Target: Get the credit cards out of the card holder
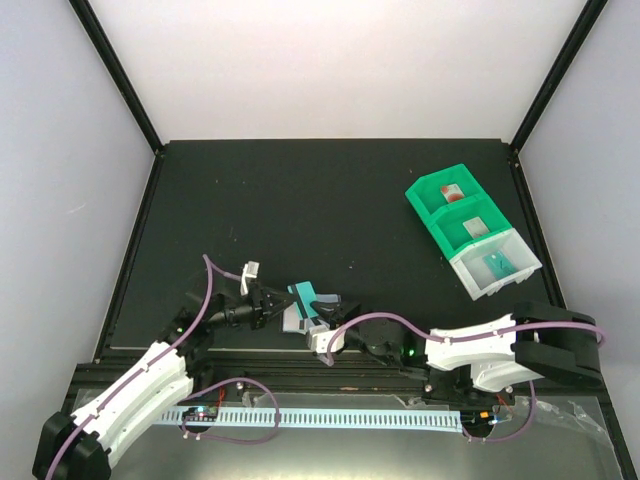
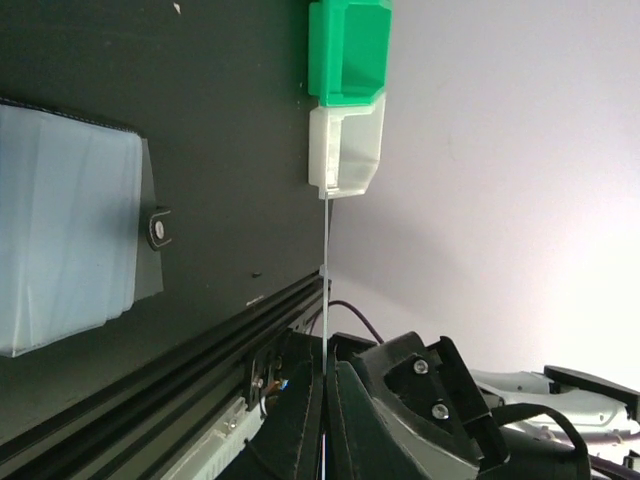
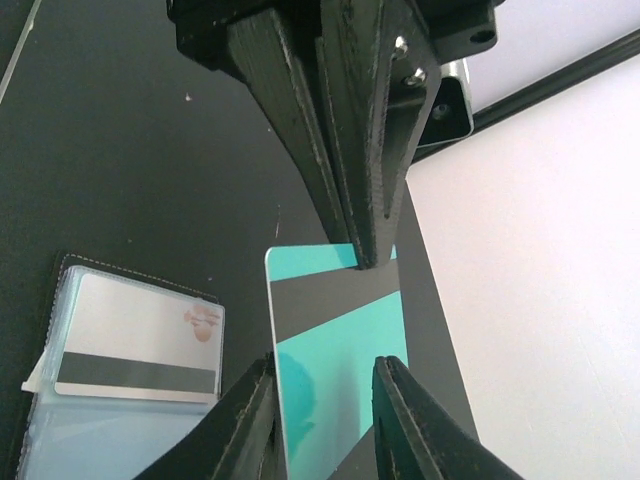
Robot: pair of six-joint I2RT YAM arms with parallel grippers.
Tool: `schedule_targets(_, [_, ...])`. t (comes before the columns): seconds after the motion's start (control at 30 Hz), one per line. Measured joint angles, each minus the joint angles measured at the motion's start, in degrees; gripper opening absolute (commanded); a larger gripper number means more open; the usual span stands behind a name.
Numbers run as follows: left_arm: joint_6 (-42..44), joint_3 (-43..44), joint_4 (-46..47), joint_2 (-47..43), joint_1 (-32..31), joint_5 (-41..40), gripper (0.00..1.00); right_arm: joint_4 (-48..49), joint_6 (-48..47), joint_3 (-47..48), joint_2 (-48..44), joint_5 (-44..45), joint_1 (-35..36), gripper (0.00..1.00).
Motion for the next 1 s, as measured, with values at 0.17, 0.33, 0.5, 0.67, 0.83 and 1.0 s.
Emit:
schedule_targets(0.17, [-0.8, 0.0, 1.0, 0.0, 0.0, 1.1, 0.02, 0.5, -1.1, 0.0, 1.2, 2.1, 0.5, 0.07])
schedule_targets(0.33, [-1.3, 0.0, 1.2, 0.4, 0.2, 1.3, 0.11, 1.4, -1.9, 0.0, 1.3, 3.5, 0.7, 0.01])
schedule_targets(0.5, [-1.2, -0.1, 1.7, 0.2, 0.2, 1.0, 0.73, -0.1, -0.1, 0.6, 1.2, 3.8, 0.7, 0.01])
schedule_targets(0.67, [3.9, 2.6, -1.3, -0.5, 0.2, 0.1, 0.96, -8.1, 7.4, 2.9, -2.6, 4.0, 0.8, 0.01])
schedule_targets(0.83, [14.3, 11.9, -10.2, -0.3, 0.2, -2.5, 0.99, -15.1, 16.6, 6.6, -6.4, 4.9, 0.8, 0.01])
schedule_targets(1.0, [23.3, 17.0, -17.4, -0.1, 0.2, -5.2, 0.99, -22.2, 25.3, 9.6, -6.4, 5.7, 0.5, 0.01])
